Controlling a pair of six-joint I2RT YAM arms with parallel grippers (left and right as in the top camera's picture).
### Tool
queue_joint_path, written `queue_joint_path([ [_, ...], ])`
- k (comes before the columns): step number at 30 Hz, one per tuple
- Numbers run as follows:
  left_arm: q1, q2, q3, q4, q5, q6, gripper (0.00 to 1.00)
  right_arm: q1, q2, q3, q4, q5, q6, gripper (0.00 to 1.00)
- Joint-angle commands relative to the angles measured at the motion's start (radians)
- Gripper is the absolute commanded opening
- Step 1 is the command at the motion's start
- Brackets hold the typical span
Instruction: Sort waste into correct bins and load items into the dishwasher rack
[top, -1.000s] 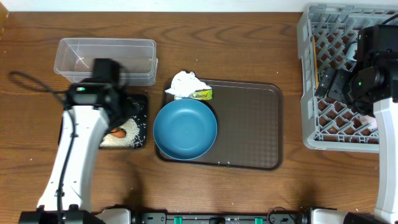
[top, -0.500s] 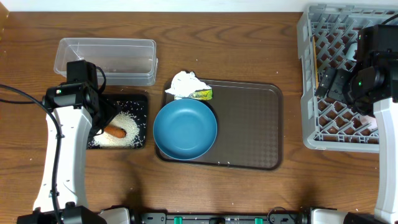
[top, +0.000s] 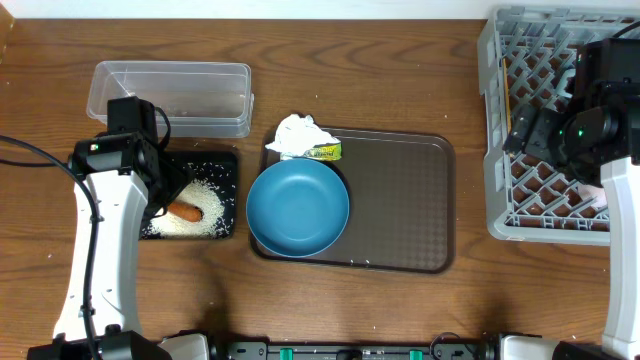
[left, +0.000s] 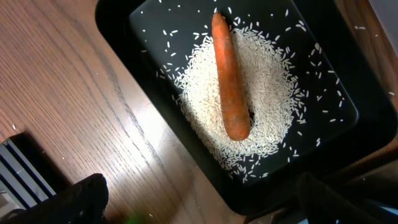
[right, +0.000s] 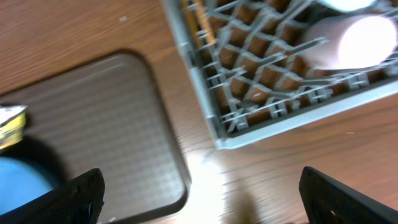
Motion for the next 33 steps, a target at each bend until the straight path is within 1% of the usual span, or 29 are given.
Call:
queue_joint_path([
  [1,0.003,0.0,0.013,-0.003,-0.02,-0.005,1.0,-0.01,0.005,-0.003,-0.031,-0.233,0.013,0.99],
  [4,0.003,0.0,0.013,-0.003,-0.02,-0.005,1.0,-0.01,0.005,-0.003,-0.074,-0.381,0.014,0.99],
  [7,0.003,0.0,0.013,-0.003,-0.02,-0.005,0.99,-0.005,0.005,-0.003,-0.065,-0.56,0.011,0.99],
  [9,0.003,0.0,0.013,-0.003,-0.02,-0.005,1.0,0.019,0.005,-0.004,-0.056,-0.595,0.01,0.99],
  [12,0.003,0.0,0.013,-0.003,-0.02,-0.005,1.0,0.092,0.005,-0.005,-0.05,-0.543,0.009,0.99],
  [16,0.003,0.0,0.013,-0.003,-0.02,-0.005,1.0,0.235,0.005,-0.019,-0.04,-0.471,0.021,0.99],
  [21,0.003,0.0,0.013,-0.003,-0.02,-0.005,0.99,0.412,0.007,-0.032,0.07,-0.433,0.02,0.99],
  [28,0.003,0.0,0.013,-0.003,-0.02,-0.006,0.99,0.542,0.02,-0.033,0.225,-0.407,0.07,0.99],
  [33,0.003,0.0,0.013,-0.003,-0.02,-0.005,0.99,0.643,0.079,-0.06,0.228,-0.205,0.244,0.99],
])
